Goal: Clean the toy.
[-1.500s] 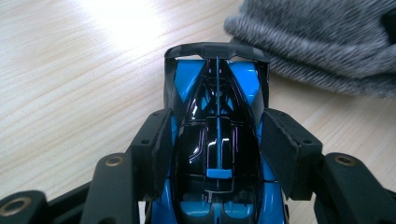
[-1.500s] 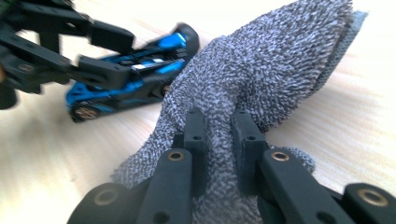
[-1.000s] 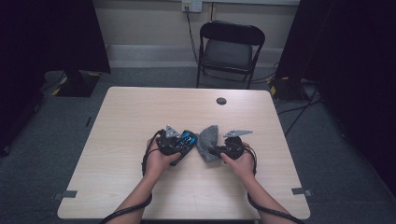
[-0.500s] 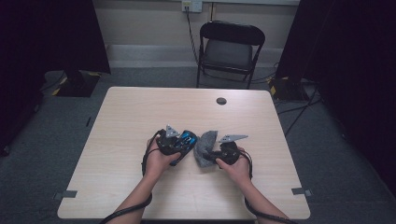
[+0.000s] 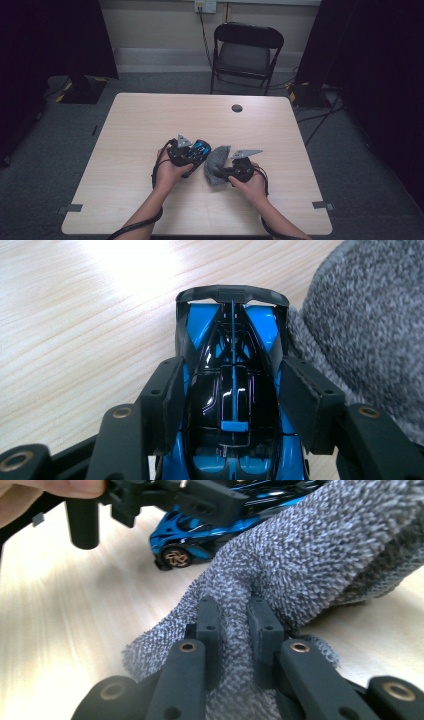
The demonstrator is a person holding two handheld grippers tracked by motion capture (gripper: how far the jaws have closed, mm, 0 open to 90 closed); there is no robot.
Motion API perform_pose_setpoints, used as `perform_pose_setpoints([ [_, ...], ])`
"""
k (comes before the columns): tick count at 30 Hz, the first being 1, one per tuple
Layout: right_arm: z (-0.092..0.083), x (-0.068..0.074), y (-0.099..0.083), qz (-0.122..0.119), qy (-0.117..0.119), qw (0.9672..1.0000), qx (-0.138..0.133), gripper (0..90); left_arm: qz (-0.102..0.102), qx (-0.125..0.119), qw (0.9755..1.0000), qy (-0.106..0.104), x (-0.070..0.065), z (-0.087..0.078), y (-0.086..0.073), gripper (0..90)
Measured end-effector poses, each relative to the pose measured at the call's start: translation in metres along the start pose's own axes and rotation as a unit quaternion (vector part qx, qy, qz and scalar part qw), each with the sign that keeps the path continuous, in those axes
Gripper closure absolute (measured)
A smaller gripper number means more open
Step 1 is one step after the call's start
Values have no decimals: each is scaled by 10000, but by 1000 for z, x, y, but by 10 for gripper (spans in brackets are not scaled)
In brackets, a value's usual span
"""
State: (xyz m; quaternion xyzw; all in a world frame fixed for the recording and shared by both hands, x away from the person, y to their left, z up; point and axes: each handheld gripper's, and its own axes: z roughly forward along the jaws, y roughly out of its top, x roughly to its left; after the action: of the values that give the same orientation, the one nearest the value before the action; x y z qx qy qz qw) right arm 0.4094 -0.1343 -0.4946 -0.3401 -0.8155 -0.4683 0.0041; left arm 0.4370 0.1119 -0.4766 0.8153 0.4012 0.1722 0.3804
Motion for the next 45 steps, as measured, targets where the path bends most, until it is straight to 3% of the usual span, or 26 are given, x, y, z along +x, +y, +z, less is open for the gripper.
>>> perform_pose_setpoints([
  [15, 14, 37, -4, -364, 562, 9974, 278, 786, 30, 20, 10000, 17, 0, 0, 0, 443],
  [41, 22, 66, -12, -642, 1156, 9899, 509, 786, 44, 19, 10000, 51, 0, -1, 0, 443],
  [45, 21, 71, -13, -802, 1185, 9882, 542, 785, 39, 30, 10000, 48, 0, -1, 0, 443],
])
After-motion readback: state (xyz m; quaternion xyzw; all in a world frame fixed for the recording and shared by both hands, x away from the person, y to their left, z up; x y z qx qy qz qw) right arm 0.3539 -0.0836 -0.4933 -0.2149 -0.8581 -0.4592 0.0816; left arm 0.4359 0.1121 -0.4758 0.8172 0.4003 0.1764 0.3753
